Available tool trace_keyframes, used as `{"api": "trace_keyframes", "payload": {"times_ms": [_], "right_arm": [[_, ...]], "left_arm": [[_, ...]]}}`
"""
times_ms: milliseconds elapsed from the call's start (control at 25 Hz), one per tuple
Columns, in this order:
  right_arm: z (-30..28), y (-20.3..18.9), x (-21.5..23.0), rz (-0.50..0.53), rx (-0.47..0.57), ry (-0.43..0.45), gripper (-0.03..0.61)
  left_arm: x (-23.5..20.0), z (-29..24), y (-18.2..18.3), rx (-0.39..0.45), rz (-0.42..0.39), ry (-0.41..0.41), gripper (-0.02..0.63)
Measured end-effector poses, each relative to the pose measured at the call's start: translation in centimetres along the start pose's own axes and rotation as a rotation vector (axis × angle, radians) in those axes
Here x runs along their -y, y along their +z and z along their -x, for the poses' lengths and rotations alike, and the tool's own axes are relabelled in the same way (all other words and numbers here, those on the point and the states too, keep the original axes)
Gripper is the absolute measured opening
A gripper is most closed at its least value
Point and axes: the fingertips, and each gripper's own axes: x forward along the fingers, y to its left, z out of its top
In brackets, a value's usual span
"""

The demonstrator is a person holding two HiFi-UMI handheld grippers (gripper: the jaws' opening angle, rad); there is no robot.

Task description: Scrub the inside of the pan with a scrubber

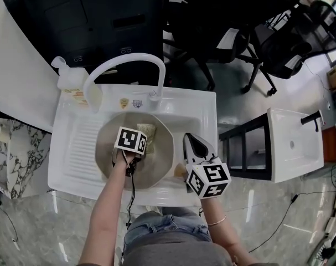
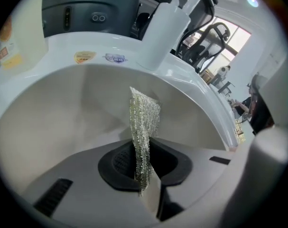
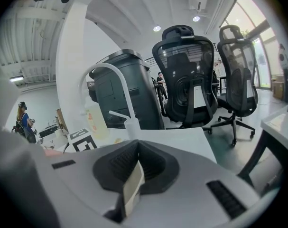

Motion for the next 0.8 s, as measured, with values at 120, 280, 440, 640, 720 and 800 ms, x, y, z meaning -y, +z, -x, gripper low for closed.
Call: {"api": "trace_keyframes", "payload": {"times_ms": [120, 280, 440, 640, 720, 800], "right_arm": [[-0.5, -0.1, -0.4, 0.002, -0.003, 0.011, 0.011], [-0.7, -0.3, -0.7, 0.005, -0.01, 0.023, 0.011], [-0.8, -0.4, -0.8, 0.008, -0.018, 0.028, 0.011], [-0.7, -0.3, -1.0, 0.011, -0.015, 0.037, 0.011], [-0.6, -0.2, -1.3, 0.012, -0.012, 0.043, 0.011], [-0.4, -0.2, -1.5, 0.015, -0.01, 0.047, 0.011]], "left_arm": [[-1.4, 0.4, 0.5, 0.034, 0.015, 0.058, 0.064], [-3.2, 1.2, 0.9, 0.072, 0.031, 0.143, 0.064], [-5.1, 2.0, 0.9, 0.091, 0.035, 0.241, 0.064], [-6.6, 3.3, 0.8, 0.081, -0.003, 0.36, 0.064], [-7.3, 4.0, 0.6, 0.079, -0.007, 0.403, 0.064], [-8.0, 4.8, 0.3, 0.082, -0.006, 0.448, 0.064]]}}
